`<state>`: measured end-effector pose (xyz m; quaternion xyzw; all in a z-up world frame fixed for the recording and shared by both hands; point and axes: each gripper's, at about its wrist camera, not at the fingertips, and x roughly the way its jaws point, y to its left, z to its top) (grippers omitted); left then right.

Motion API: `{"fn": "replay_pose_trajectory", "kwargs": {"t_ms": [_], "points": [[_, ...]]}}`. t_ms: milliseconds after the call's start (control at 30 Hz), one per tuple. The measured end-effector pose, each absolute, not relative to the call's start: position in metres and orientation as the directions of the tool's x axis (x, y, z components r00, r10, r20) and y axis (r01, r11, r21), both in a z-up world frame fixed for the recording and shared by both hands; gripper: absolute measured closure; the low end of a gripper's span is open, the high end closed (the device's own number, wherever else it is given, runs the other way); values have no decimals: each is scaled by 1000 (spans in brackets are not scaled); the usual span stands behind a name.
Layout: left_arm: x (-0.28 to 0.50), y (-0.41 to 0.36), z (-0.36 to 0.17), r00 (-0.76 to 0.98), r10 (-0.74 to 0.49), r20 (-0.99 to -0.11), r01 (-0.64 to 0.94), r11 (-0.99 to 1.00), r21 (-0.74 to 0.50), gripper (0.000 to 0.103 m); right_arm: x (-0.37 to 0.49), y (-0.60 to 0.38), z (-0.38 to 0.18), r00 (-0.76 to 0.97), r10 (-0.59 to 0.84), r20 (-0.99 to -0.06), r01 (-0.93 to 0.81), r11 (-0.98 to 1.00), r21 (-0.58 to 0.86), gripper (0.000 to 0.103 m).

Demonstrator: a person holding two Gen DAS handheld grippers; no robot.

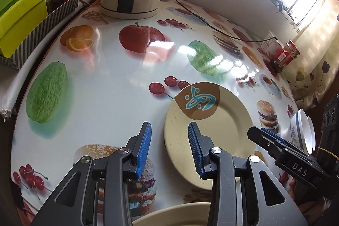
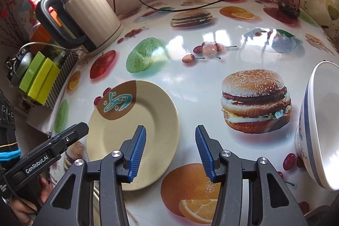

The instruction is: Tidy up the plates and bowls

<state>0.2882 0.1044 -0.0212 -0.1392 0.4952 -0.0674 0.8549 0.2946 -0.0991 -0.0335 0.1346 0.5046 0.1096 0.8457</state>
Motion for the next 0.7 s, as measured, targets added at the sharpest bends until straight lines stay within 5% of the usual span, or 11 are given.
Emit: {"fn": "replay_pose_trajectory", "kwargs": {"t_ms": [333, 700], "points": [[294, 104, -30, 476, -261, -840, -34, 949, -314, 66, 300, -94, -41, 443, 343, -828, -67, 934, 351, 69], [296, 106, -33, 470, -267, -841, -35, 947, -320, 78, 300, -92, -42, 442, 351, -826, -74, 931, 357, 78]]}}
